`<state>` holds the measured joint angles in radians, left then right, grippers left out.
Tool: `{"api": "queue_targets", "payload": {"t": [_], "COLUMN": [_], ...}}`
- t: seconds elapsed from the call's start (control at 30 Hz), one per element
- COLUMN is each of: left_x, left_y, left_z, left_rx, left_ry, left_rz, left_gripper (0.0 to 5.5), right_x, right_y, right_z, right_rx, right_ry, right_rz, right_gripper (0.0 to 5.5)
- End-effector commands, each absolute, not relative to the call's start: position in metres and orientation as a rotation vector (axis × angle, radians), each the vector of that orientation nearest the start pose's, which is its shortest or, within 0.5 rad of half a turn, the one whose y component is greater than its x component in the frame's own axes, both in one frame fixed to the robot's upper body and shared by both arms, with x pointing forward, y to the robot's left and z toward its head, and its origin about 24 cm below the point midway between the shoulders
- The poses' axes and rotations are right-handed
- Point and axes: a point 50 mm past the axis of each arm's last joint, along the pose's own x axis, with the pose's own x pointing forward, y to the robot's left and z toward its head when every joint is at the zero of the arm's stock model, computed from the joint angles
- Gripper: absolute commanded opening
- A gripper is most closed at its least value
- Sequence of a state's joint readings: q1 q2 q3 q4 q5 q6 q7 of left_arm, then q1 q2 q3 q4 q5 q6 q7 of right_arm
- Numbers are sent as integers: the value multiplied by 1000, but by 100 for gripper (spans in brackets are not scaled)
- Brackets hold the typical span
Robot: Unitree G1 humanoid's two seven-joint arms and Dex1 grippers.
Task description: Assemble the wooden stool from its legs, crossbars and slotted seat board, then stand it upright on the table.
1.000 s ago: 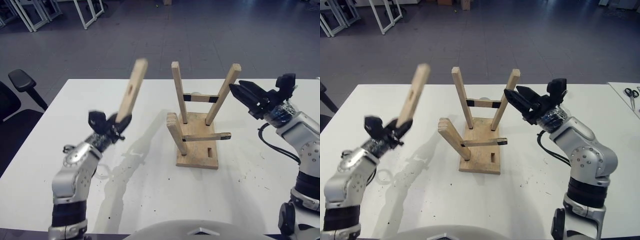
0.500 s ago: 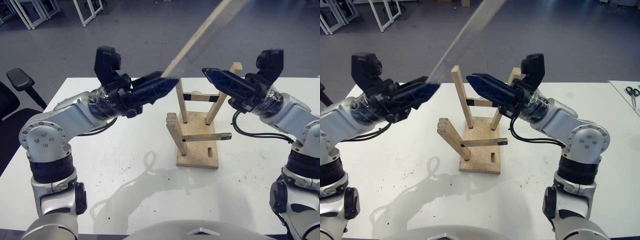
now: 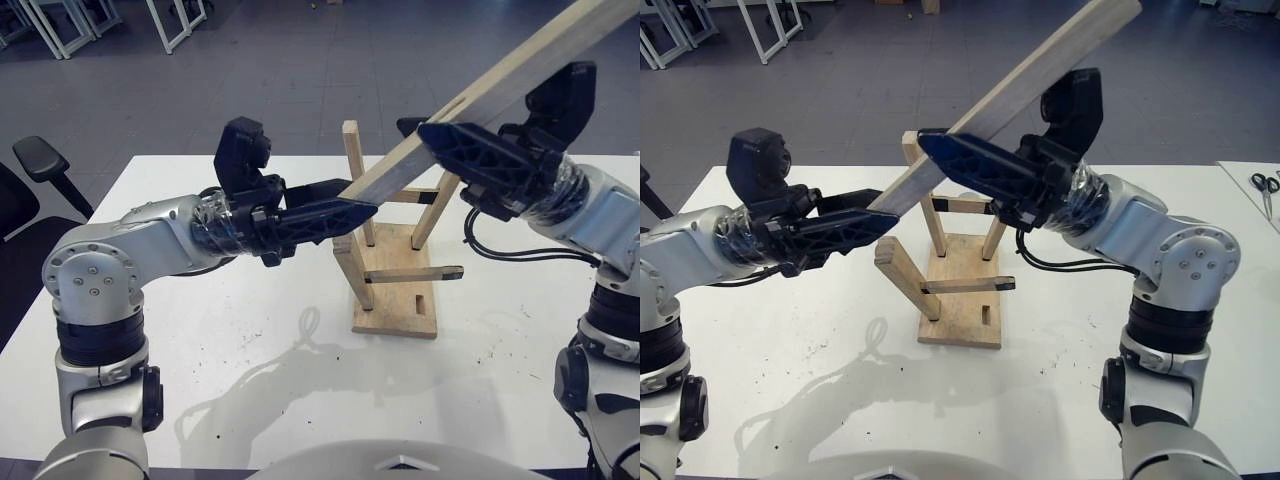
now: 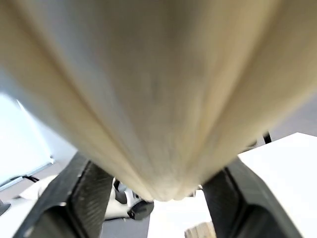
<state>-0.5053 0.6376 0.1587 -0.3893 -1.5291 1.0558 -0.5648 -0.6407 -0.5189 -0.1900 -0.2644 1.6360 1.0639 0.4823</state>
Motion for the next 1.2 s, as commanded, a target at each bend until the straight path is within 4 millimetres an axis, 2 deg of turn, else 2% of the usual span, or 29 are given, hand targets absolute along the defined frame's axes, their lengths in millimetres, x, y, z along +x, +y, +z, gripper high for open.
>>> {"api": "queue_targets", "payload": {"t": [0.03, 0.23, 0.27, 0.33, 0.43, 0.5, 0.6, 0.67, 0.77, 0.87, 1.0, 1.2], "left_x": [229, 226, 226, 228, 237, 243, 253, 256, 263, 265, 261, 258], "left_y": [140, 137, 137, 140, 156, 169, 184, 190, 199, 206, 196, 190], "left_z": [237, 253, 257, 267, 285, 286, 263, 238, 193, 150, 132, 120], "left_rx": [-413, -382, -372, -377, -454, -472, -395, -260, -39, 174, 174, 178], "left_ry": [129, 15, -7, -72, -200, -235, -169, -59, 107, 268, 276, 293], "left_rz": [-1473, -1550, -1557, -1554, -1481, -1384, -1172, -1042, -847, -734, -757, -785], "left_gripper": [204, 204, 241, 271, 293, 293, 293, 293, 293, 293, 293, 293], "right_x": [238, 242, 244, 246, 250, 254, 258, 257, 256, 254, 250, 242], "right_y": [-128, -137, -138, -142, -151, -164, -191, -209, -229, -239, -240, -229], "right_z": [255, 264, 266, 270, 269, 266, 258, 249, 226, 204, 168, 139], "right_rx": [494, 493, 508, 543, 570, 546, 445, 360, 209, 108, 3, -45], "right_ry": [55, 18, 10, -6, -14, -16, 3, 47, 154, 246, 365, 411], "right_rz": [1564, 1577, 1577, 1570, 1511, 1416, 1246, 1150, 1047, 1017, 1044, 1166], "right_gripper": [210, 203, 203, 203, 203, 203, 203, 203, 203, 203, 203, 203]}}
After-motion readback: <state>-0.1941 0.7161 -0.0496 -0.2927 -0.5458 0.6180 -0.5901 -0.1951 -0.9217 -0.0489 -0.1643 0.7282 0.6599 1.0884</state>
